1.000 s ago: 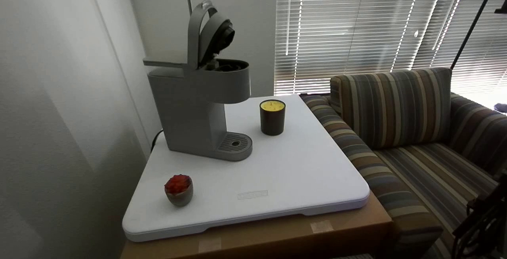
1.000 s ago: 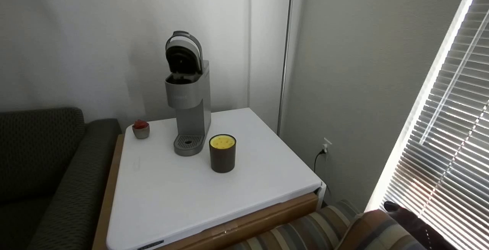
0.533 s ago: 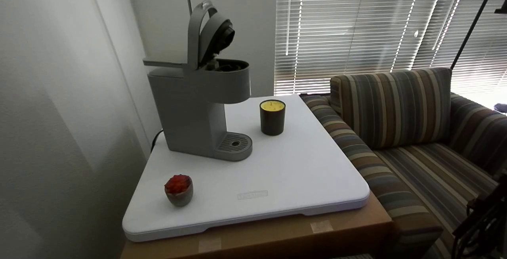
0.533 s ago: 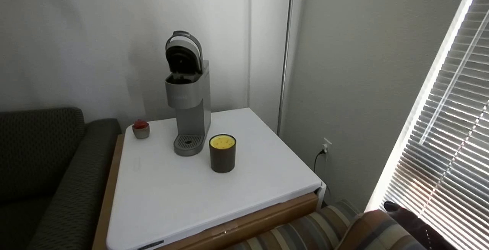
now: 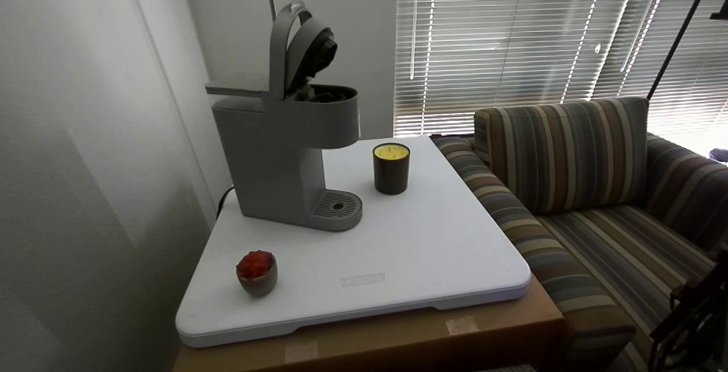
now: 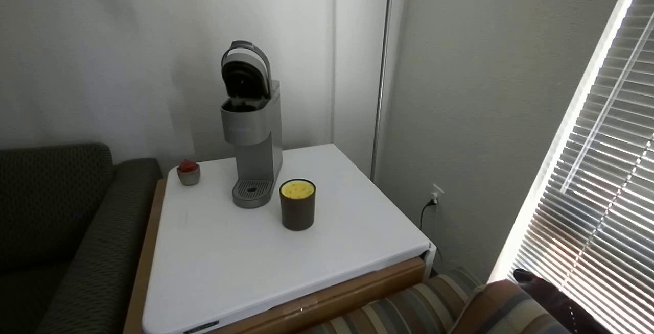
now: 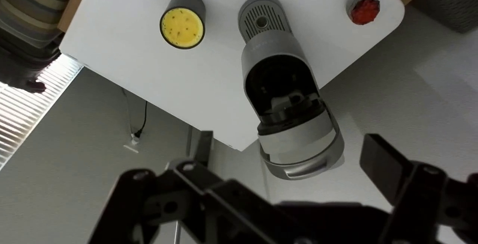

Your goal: Close the lid of the machine

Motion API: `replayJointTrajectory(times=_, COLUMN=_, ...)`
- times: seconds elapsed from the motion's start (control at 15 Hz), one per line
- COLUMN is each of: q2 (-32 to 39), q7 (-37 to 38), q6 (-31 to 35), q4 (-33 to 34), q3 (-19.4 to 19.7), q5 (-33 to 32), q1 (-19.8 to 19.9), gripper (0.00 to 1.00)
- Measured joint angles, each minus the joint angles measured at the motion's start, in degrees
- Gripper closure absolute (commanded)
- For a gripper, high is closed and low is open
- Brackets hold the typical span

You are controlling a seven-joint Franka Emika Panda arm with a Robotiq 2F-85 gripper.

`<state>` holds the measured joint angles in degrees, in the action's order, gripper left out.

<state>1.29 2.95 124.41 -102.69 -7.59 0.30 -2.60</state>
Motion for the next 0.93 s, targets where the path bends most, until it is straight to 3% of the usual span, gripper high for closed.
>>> replayJointTrajectory(times=0.67, q2=14.34, q7=-1.84, q6=-9.56, q4=19.19, q3=0.0, q5=-0.01, q1=-3.04, gripper=0.0)
replayJointTrajectory(times=0.73, q2=15.75, q7=-1.88, q6=-10.76, q4=21.19, q3=0.0, q5=-0.02, q1=-3.3, gripper=0.03)
replayJointTrajectory(times=0.8, q2=17.1, q7=-1.88, q6=-11.89, q4=23.05, q3=0.0, q5=-0.03, q1=-3.58, gripper=0.23)
replayJointTrajectory(times=0.93, q2=19.76, q7=-1.88, q6=-13.65, q4=26.56, q3=0.0, q5=-0.03, q1=-4.19, gripper=0.29)
